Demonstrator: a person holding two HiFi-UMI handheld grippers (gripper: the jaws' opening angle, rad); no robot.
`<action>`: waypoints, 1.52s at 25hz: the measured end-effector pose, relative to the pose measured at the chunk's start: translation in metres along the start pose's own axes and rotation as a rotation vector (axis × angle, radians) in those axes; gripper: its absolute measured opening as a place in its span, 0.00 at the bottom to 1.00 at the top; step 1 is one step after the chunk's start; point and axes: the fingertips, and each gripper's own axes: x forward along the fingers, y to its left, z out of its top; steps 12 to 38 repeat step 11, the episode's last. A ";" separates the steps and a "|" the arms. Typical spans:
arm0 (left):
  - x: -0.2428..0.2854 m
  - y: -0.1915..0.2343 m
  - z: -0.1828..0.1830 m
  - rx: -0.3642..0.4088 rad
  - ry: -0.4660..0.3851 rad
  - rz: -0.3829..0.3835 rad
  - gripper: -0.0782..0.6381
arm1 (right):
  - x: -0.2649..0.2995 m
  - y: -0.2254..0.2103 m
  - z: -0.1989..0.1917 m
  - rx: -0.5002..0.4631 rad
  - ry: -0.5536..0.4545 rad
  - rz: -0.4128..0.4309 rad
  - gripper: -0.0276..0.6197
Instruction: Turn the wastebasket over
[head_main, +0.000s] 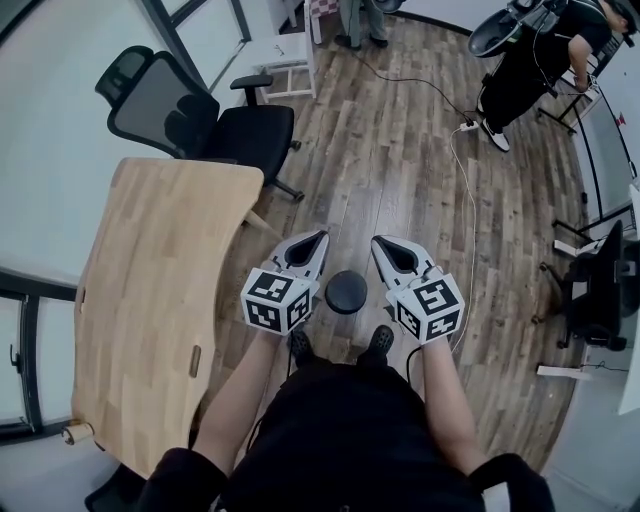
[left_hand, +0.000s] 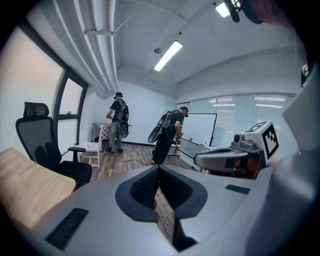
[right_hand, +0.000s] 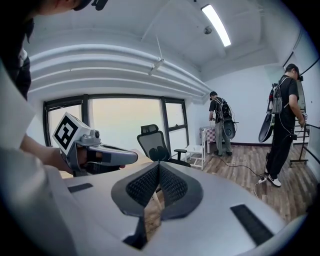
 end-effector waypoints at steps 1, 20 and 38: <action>0.000 0.000 -0.001 0.000 0.001 -0.001 0.13 | 0.000 0.000 -0.001 -0.002 0.002 -0.001 0.09; -0.001 0.000 -0.003 -0.006 0.003 -0.001 0.13 | -0.002 -0.001 -0.006 -0.007 0.010 -0.005 0.09; -0.001 0.000 -0.003 -0.006 0.003 -0.001 0.13 | -0.002 -0.001 -0.006 -0.007 0.010 -0.005 0.09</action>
